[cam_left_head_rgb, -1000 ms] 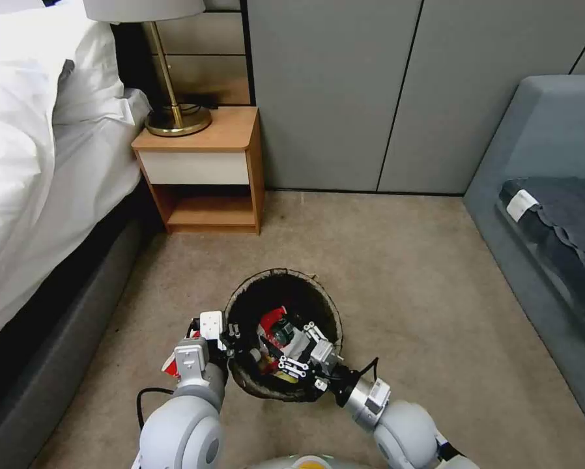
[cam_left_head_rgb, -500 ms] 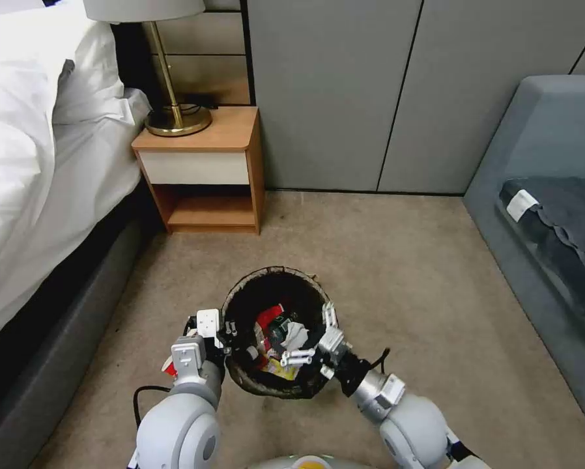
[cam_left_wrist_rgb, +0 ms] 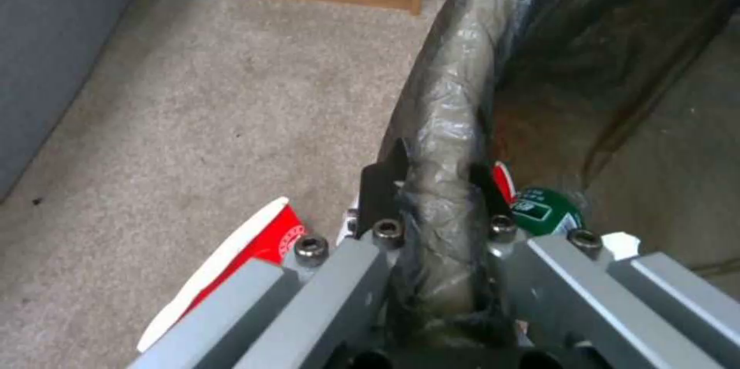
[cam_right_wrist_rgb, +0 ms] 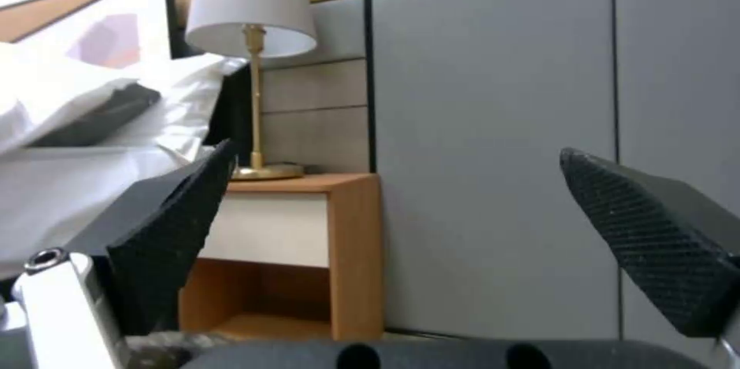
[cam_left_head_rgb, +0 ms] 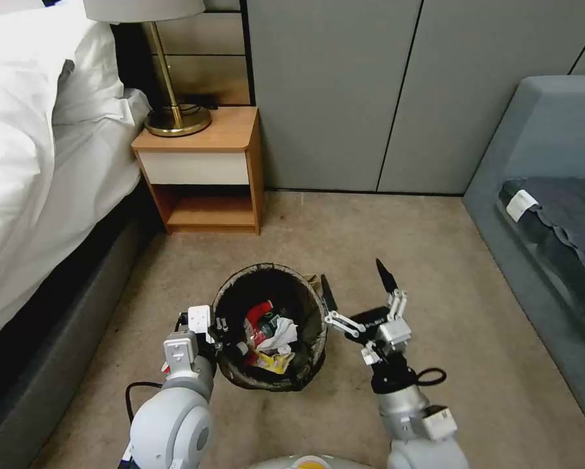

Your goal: Pick up the trash bin, then pick up the garbage from the floor and place it into the trash bin.

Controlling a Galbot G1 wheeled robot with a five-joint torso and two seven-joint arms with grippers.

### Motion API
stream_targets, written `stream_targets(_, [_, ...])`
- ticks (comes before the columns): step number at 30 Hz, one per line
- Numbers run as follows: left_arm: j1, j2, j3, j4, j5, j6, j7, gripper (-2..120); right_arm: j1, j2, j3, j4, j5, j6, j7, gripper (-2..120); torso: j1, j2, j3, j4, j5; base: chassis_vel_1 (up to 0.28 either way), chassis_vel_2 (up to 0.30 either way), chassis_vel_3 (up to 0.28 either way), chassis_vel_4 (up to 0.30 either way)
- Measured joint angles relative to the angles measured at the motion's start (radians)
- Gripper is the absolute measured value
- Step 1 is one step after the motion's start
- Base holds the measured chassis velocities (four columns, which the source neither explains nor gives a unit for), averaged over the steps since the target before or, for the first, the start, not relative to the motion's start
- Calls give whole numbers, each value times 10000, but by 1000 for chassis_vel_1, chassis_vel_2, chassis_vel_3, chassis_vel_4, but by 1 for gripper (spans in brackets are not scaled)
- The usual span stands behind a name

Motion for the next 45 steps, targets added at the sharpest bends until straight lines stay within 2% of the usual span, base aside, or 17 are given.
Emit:
stream_targets(27, [54, -17, 80, -164, -75, -20, -54, 0, 298, 64, 203, -404, -151, 51, -102, 100, 0, 0, 0, -1, 0, 0, 0, 0, 0])
stream_targets(45, [26, -22, 66, -150, -62, -97, -69, 0, 416, 75, 211, -417, -105, -21, -111, 100, 0, 0, 1, 1, 0, 81, 84, 80, 79])
